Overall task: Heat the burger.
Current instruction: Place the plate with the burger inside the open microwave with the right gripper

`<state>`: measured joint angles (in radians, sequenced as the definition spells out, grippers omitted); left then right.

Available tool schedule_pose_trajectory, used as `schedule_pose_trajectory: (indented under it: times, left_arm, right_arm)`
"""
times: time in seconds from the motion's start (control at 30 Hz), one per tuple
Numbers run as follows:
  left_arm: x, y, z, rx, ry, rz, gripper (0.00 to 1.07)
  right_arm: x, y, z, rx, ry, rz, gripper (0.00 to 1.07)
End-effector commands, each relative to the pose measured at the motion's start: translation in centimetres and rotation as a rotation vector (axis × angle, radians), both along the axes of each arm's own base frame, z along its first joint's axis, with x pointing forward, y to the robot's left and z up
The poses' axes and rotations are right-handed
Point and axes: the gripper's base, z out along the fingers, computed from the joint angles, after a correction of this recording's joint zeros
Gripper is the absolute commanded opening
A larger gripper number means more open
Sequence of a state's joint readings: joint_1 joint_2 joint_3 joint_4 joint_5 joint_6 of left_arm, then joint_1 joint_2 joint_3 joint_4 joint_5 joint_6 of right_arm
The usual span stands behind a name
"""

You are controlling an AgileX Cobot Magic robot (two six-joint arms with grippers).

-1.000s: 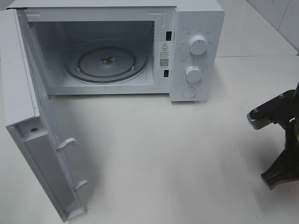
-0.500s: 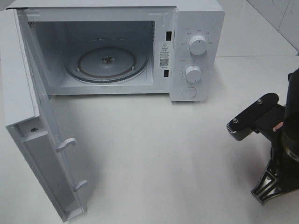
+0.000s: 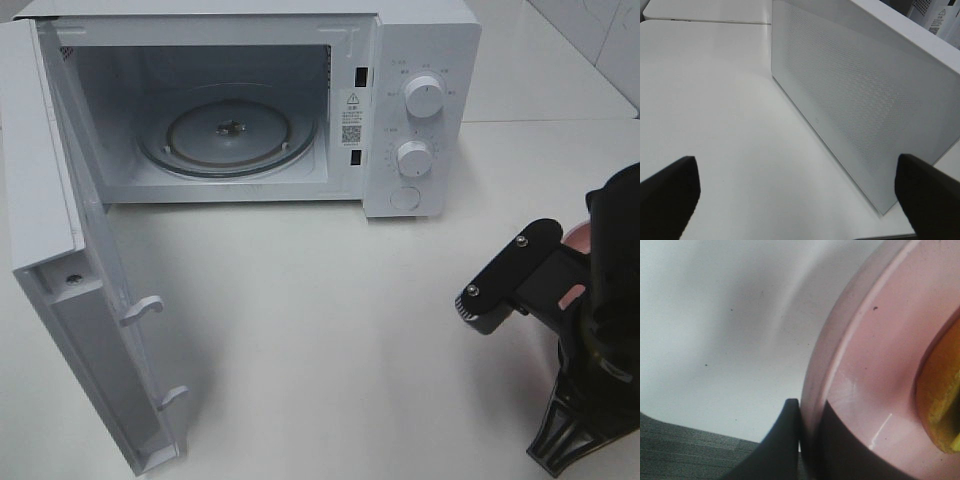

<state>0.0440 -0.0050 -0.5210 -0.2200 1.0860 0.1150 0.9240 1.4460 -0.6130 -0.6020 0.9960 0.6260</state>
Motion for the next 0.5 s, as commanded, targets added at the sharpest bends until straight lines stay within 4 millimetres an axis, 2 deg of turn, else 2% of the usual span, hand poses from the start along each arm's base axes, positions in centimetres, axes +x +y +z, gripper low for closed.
schedule_pose_trajectory:
  times: [0.03, 0.5]
  left_arm:
    - [-0.2, 0.0, 0.0, -0.006, -0.027, 0.008, 0.98]
    - [-0.2, 0.0, 0.0, -0.006, -0.027, 0.008, 0.98]
  right_arm:
    - [-0.5, 0.2, 0.7, -0.064, -0.022, 0.059, 0.00]
    - [-2.6, 2.4, 0.7, -0.065, -0.030, 0.220, 0.00]
